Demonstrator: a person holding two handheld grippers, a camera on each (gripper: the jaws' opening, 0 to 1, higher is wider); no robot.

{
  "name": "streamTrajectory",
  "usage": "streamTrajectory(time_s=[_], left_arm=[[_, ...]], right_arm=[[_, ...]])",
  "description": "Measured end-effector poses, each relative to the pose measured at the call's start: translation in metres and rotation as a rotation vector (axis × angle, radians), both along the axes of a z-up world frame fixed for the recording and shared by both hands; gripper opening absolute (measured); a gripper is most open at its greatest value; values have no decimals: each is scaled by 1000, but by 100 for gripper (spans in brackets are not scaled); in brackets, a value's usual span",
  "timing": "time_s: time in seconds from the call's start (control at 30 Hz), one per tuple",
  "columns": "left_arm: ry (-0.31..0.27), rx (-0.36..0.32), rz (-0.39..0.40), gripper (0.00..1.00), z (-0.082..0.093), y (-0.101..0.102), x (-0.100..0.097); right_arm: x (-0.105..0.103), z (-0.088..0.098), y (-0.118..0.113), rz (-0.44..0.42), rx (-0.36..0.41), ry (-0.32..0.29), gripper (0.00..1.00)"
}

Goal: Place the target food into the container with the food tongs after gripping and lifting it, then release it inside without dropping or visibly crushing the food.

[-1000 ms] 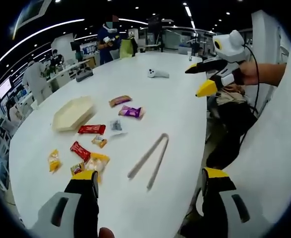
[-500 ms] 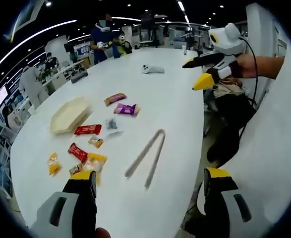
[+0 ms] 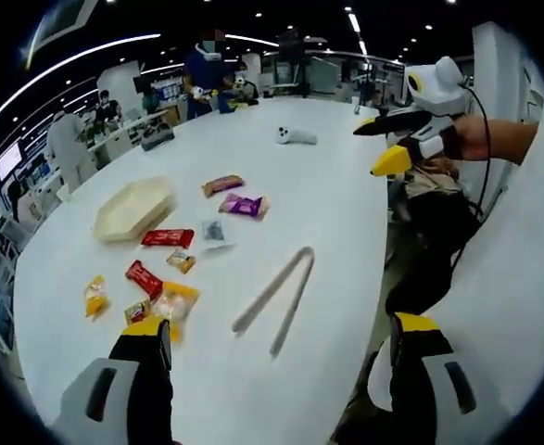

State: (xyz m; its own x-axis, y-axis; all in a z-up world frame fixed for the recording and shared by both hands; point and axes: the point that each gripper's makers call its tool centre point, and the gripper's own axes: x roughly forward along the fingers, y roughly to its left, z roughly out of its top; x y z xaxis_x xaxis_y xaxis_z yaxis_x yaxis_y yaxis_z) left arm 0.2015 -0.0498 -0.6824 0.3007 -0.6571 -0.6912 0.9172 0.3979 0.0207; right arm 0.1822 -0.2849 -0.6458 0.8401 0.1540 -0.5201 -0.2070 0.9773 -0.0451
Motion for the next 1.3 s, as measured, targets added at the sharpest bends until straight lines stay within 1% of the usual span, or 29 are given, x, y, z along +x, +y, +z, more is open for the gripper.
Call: streamTrajectory(time_s=[0.07,0.1,0.2,0.23,0.4,0.5,0.6,0.83,0.97,1.3], left_arm=[[0,12,-8,99,-4,-1,-1],[-3,15,-12,99,-5,-1,-2],[5,8,-5,99,-6,-1,-3],[9,6,2,99,-7,0,-3],[17,13,-1,99,-10,2,-4],[11,11,4,99,-9,5,-2],[17,10,17,99,-11,7,1],[17,24,-17,98,-12,2,2],[17,30,-32,98,-12,1,2],[11,66,-51,96,-21,5,7]], right_arm=[[-1,-2,-1,-8,8,3,89],[-2,-5,-1,-8,10,14,89],[-4,-8,0,3,10,30,89],[-4,-8,1,11,1,33,89],[1,-7,0,11,3,33,89],[2,-7,3,22,4,38,89],[2,-6,6,36,-5,40,89],[2,-2,1,12,-2,29,89],[-1,-3,-1,4,-5,35,89],[-4,0,-3,-15,-11,32,89]])
